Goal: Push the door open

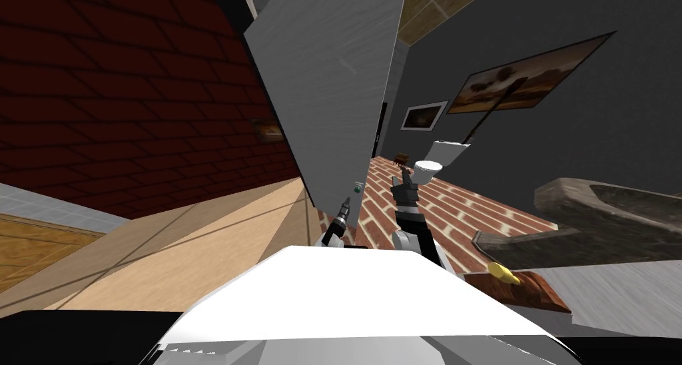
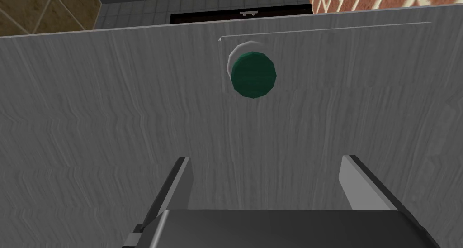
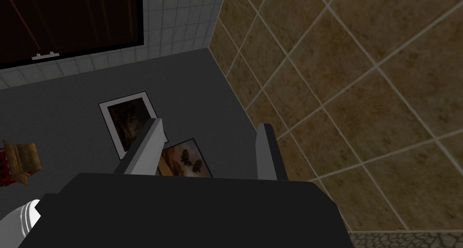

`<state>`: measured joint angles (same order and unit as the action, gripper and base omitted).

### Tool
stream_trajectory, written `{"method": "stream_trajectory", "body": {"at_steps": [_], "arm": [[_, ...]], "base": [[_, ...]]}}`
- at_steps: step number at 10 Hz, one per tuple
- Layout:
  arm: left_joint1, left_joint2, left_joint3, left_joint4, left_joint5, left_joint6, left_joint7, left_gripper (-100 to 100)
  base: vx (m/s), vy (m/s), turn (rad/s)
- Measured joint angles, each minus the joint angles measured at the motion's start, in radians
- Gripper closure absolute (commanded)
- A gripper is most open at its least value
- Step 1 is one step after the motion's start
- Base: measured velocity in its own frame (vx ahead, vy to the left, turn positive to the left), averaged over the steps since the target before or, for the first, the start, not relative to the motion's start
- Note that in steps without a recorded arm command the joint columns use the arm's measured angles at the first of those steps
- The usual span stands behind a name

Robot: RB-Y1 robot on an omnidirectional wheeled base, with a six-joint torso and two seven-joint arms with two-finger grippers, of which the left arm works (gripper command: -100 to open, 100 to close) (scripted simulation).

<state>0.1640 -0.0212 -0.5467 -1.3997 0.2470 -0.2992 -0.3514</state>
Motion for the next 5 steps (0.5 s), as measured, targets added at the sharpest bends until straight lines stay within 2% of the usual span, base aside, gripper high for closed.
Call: {"method": "stream_trajectory", "body": {"at_steps": [1, 3, 5], "arm": [[0.0, -0.002, -0.002, 0.0, 0.0, 0.0, -0.001, -100], [-0.009, 0.034, 0.004, 0.008, 0.001, 0.0, 0.003, -100], [-0.019, 0.044, 0.012, 0.013, -0.002, 0.004, 0.002, -100]], "base": [[0.072, -0.031, -0.019], [0.168, -0.103, -0.009], [0.204, -0.134, -0.012]]}}
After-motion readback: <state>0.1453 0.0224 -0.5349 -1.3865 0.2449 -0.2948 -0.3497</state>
